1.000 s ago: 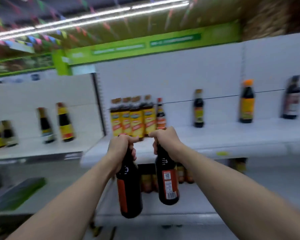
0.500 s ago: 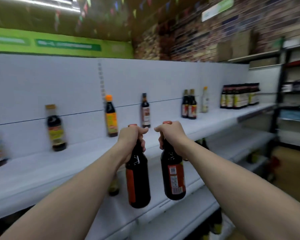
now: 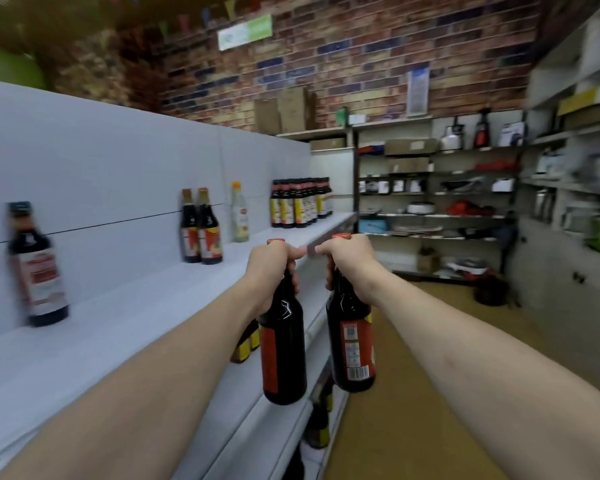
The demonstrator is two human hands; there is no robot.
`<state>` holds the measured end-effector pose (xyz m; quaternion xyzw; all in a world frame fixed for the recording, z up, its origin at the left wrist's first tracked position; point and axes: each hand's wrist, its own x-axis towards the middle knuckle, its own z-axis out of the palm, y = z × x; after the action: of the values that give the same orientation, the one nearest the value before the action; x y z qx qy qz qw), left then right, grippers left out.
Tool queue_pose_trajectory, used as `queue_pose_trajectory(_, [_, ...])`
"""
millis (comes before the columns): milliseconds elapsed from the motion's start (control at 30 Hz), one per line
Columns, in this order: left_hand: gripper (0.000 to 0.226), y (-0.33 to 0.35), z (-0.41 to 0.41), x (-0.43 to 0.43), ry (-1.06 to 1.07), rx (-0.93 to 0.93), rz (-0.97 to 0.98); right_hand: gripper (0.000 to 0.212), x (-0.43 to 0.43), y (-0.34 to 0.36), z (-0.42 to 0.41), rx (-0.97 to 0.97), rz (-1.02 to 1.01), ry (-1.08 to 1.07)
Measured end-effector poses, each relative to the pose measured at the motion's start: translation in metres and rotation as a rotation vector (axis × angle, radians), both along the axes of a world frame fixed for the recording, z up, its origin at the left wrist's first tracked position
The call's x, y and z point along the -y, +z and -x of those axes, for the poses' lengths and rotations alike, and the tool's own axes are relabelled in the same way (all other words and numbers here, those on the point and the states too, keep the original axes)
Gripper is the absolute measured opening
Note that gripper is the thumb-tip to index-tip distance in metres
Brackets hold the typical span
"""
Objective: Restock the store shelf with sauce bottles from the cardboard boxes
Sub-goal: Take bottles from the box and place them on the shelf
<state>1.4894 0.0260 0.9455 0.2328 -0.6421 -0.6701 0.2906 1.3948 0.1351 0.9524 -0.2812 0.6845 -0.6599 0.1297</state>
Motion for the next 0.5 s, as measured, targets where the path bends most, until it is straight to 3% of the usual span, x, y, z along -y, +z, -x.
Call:
queue_pose_trajectory(233, [0.041, 0.029, 0.125, 0.046, -0.108, -0.02, 0.045, 0.025, 0.035, 0.026, 0.107, -0.039, 0.038, -0.151])
queue_pose_trajectory(433, [0.035, 0.055, 0.202, 0.091, -0.103, -0.068, 0.102, 0.012, 0.076, 0.049, 0.179, -0.051, 0.083, -0.117])
queue_pose_trajectory(500, [0.028, 0.065, 0.222, 0.106, -0.053, -0.115, 0.125, 0.019, 0.095, 0.057, 0.204, -0.078, 0.093, -0.071])
